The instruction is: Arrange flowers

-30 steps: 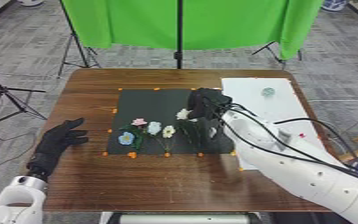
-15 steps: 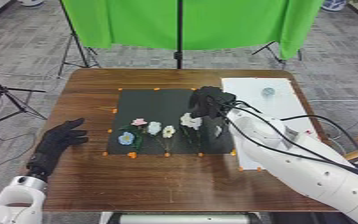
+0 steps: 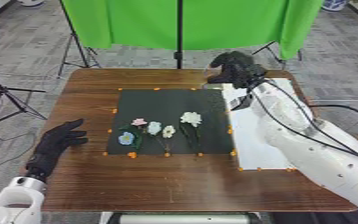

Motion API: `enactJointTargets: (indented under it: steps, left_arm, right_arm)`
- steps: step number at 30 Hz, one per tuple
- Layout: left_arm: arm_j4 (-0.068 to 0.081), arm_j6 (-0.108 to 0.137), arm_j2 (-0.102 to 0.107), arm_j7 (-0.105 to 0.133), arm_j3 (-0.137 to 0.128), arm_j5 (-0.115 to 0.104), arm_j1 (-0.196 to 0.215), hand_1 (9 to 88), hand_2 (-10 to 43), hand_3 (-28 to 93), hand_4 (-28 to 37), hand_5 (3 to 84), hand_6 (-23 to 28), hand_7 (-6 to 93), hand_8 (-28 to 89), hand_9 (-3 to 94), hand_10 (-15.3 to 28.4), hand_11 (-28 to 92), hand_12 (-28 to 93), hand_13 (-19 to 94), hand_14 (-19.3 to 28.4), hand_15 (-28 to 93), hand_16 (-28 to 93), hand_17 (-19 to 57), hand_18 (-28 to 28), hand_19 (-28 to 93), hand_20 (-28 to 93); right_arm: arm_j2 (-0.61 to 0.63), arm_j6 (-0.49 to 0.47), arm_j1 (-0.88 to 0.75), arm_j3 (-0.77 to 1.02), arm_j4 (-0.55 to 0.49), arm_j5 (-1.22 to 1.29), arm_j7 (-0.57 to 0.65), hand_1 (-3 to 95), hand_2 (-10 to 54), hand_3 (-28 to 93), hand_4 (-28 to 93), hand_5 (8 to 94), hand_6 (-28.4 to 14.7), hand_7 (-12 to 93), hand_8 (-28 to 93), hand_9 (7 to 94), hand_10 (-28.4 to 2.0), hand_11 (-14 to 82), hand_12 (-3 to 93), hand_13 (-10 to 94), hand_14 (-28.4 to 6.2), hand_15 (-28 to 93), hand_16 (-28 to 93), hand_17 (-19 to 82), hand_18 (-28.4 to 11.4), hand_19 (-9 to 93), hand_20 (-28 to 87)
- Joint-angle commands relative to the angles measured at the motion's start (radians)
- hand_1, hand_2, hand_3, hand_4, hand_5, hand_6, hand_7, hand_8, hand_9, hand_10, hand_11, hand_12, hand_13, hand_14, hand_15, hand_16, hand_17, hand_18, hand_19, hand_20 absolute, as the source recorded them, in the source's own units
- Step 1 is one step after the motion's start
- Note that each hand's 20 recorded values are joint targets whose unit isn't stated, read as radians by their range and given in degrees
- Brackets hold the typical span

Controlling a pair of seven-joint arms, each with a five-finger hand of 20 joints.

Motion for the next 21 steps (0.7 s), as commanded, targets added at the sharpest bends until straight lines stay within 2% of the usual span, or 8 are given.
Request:
enactJointTargets:
  steps: [1, 4, 5, 15, 19, 21]
  left_arm:
    - [-0.006, -0.004, -0.013, -0.012, -0.011, 0.006, 0.026, 21.9, 17.7, 59, -28.3, 40.4, 4.3, 12.5, -6, 44.9, 14.8, 23, 13, 40, 20.4, 29, -2, 3.9, 15.0, 13, 16]
    - [-0.009, -0.003, -0.016, -0.011, -0.014, 0.005, 0.032, 21.9, 17.7, 59, -28.3, 40.4, 4.4, 12.4, -6, 44.9, 14.8, 23, 13, 40, 20.4, 29, -2, 3.9, 15.0, 13, 16]
    - [-0.005, -0.005, -0.015, -0.013, -0.009, 0.006, 0.024, 21.9, 17.7, 59, -28.3, 40.4, 4.4, 12.4, -6, 44.9, 14.8, 23, 13, 39, 20.4, 29, -2, 3.9, 15.0, 13, 16]
    - [0.006, -0.018, -0.009, -0.015, 0.011, 0.009, -0.001, 21.8, 17.7, 59, -28.3, 40.4, 4.3, 12.5, -6, 44.9, 14.8, 23, 13, 40, 20.4, 29, -2, 3.9, 15.0, 13, 16]
    - [0.012, -0.022, -0.008, -0.017, 0.016, 0.009, -0.009, 21.9, 17.7, 59, -28.3, 40.5, 4.4, 12.4, -6, 44.9, 14.7, 23, 13, 40, 20.3, 29, -2, 3.8, 15.0, 13, 16]
    - [0.014, -0.026, -0.007, -0.018, 0.016, 0.009, -0.010, 21.9, 17.7, 59, -28.3, 40.5, 4.4, 12.4, -6, 44.9, 14.7, 23, 13, 40, 20.3, 29, -2, 3.8, 15.0, 13, 16]
  right_arm:
    - [0.036, -0.202, 0.052, 0.123, 0.178, -0.076, 0.204, 21.7, -9.5, 63, -12, 50.7, -2.9, 10, -6, 61.9, -18.3, 15.9, 25.4, 78, -9.2, 63, 36, 53, -19.3, 93, 57]
    - [0.014, -0.223, 0.034, 0.129, 0.254, -0.087, 0.202, 20.2, -9.5, 62, -11, 49.4, -3.9, 8, -5, 60.3, -19.8, 13.2, 24.5, 76, -10.5, 63, 36, 51, -20.1, 93, 56]
    - [0.003, -0.232, 0.035, 0.125, 0.280, -0.091, 0.198, 20.1, -9.5, 62, -10, 49.3, -4.0, 8, -5, 60.2, -20.1, 12.6, 24.2, 76, -10.6, 63, 36, 51, -20.2, 93, 56]
    - [-0.092, -0.269, 0.038, 0.096, 0.437, -0.128, 0.170, 20.7, -9.5, 62, -10, 48.6, -2.7, 9, -5, 60.7, -19.7, 12.4, 23.5, 77, -10.1, 64, 35, 52, -19.9, 93, 55]
    - [-0.116, -0.227, 0.019, 0.091, 0.479, -0.130, 0.158, 21.8, -9.5, 63, -11, 48.1, -2.0, 10, -6, 61.1, -19.2, 12.8, 23.4, 78, -9.0, 65, 35, 52, -19.6, 93, 55]
    - [-0.124, -0.166, 0.009, 0.076, 0.502, -0.152, 0.154, 22.4, -9.5, 64, -11, 47.9, -1.8, 10, -6, 61.2, -18.7, 13.1, 23.4, 78, -8.8, 65, 35, 53, -19.2, 93, 55]
